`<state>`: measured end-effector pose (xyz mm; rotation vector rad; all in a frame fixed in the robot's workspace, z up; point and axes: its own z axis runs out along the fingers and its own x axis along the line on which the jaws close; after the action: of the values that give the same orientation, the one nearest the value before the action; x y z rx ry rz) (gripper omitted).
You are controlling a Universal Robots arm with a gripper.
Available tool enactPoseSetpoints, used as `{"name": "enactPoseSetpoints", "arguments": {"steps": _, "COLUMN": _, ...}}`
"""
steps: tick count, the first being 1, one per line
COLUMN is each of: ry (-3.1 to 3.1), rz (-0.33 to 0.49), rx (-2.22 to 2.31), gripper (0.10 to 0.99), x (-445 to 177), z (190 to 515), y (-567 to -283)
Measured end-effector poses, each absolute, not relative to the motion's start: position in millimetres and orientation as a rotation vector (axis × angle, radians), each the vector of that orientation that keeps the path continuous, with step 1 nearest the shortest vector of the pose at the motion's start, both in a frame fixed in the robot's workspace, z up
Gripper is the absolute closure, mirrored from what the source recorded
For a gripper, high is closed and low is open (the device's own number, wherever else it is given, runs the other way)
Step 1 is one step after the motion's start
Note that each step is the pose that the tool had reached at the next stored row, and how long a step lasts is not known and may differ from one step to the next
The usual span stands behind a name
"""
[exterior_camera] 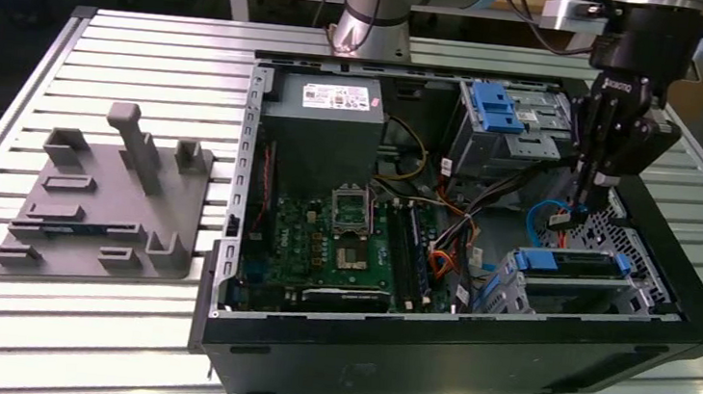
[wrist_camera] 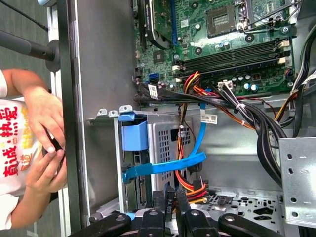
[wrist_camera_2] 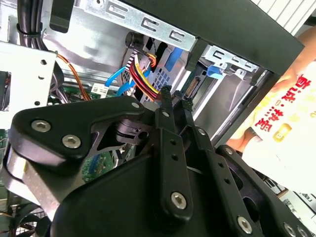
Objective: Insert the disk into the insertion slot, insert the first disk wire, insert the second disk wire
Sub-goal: 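Insert the first disk wire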
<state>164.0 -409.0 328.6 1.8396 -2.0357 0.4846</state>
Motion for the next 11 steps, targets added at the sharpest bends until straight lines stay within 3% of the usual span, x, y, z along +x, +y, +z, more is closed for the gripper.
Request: {"name": "enactPoseSetpoints", "arguments": {"steps": 11, "ry": -2.028, "rz": 0.487, "rx": 1.85, "gripper": 0.867, "x": 163.8, "z": 327.5, "y": -408.4}}
